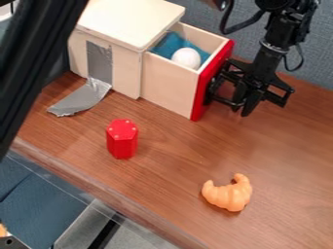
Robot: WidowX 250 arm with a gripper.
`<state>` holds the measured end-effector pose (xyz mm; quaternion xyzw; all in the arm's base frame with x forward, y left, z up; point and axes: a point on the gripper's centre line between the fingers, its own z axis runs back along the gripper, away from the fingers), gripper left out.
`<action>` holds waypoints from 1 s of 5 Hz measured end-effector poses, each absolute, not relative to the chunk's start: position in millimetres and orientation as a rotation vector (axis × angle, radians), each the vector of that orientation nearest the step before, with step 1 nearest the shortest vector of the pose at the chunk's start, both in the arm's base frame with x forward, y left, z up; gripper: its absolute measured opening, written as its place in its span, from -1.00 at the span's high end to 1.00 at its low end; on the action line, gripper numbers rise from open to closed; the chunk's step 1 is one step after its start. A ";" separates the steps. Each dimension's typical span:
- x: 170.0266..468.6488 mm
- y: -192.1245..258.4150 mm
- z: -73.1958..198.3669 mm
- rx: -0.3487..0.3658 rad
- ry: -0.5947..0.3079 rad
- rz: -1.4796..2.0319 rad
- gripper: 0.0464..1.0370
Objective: Open the drawer
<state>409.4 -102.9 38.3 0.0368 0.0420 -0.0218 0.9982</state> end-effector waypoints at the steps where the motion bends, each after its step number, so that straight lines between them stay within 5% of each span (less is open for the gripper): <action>1: 408.5 -106.9 37.1 0.072 0.081 -0.048 0.80; 5: 402.5 -127.1 49.0 0.036 0.119 -0.006 0.83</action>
